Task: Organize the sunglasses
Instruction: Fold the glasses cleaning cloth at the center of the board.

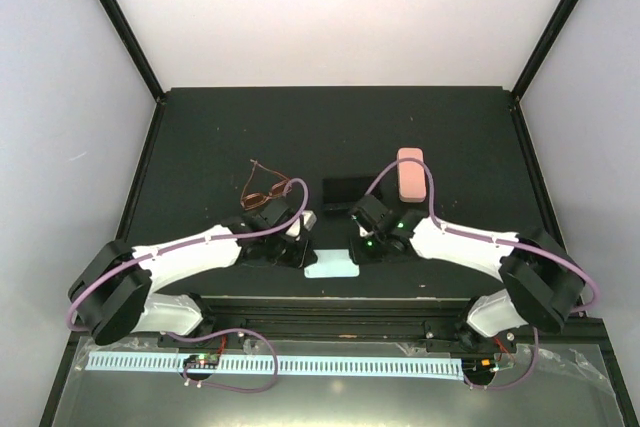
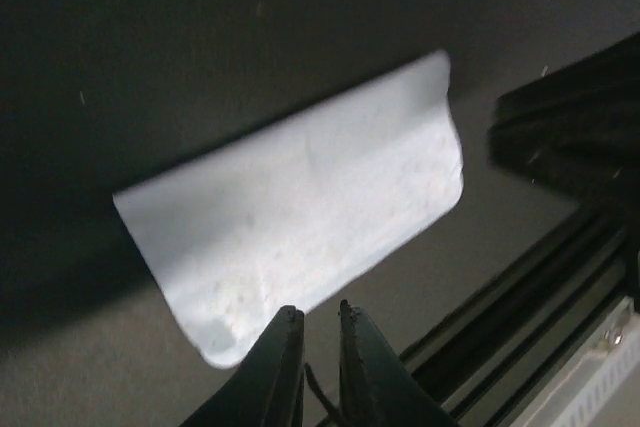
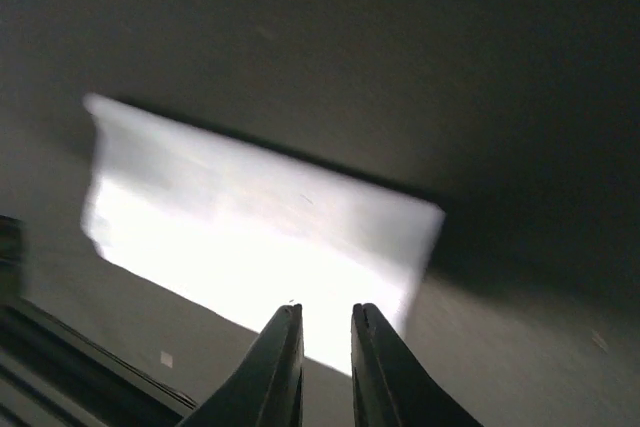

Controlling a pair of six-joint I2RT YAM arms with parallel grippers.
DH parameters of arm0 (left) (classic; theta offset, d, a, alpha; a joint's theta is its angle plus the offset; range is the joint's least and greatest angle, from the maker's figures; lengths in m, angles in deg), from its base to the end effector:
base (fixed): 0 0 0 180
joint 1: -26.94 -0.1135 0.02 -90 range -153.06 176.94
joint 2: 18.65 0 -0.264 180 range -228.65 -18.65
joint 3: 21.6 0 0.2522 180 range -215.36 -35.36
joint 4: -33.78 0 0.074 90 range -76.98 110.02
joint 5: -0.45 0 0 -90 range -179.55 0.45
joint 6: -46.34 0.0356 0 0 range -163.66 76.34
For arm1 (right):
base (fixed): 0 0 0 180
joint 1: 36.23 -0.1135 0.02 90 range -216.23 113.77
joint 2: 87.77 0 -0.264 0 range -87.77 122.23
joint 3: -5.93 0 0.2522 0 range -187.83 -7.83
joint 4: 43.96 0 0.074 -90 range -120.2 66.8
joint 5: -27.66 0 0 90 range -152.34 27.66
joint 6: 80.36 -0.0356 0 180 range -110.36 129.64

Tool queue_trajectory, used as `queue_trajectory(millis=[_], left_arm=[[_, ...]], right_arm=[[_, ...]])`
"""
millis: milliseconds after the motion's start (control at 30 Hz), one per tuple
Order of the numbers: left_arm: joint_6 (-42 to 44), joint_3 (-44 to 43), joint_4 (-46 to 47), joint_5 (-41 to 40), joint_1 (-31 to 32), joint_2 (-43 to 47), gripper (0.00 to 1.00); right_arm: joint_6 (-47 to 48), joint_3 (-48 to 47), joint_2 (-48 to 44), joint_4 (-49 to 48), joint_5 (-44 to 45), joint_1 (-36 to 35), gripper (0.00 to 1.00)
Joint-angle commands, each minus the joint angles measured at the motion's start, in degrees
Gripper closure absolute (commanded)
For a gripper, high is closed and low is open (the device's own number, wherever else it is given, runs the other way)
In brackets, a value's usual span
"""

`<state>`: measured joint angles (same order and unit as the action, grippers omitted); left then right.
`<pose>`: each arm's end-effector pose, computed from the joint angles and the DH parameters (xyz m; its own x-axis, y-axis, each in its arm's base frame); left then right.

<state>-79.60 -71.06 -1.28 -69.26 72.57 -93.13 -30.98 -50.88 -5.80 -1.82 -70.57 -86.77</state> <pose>0.1530 -0.1741 0.1681 -0.9552 0.1892 -0.2274 0.2850 0.7946 -0.5361 0.1572 0.1990 0.1669 -0.9654 -0.1589 -0.2069 -0.2249 0.9088 0.3515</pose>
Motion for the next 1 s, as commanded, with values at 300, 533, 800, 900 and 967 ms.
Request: queue_trajectory(millis=[300, 533, 800, 900, 967], left_arm=[[-7.0, -2.5, 6.5, -8.9, 0.2, -10.3, 0.92], [-8.8, -0.3, 2.3, -15.9, 0.2, -10.4, 0.93], [-7.6, -0.2, -0.7, -14.4, 0.2, -7.2, 0.93], [-7.5, -1.5, -2.5, -13.6, 0.2, -4.6, 0.88], [-8.3, -2.3, -4.8, -14.5, 0.2, -2.8, 0.77]], right_arm=[[-0.9, -5.6, 11.7, -11.4, -5.6, -0.5, 0.84], [-3.8, -5.1, 13.1, -2.6, 7.7, -0.4, 0.85], [-7.4, -7.1, 6.6, 9.4, 24.4, -2.7, 0.82], [-7.2, -9.8, 6.5, 11.9, 26.3, -5.0, 0.75], [-6.8, -10.7, 7.3, 12.3, 25.5, -6.1, 0.64]])
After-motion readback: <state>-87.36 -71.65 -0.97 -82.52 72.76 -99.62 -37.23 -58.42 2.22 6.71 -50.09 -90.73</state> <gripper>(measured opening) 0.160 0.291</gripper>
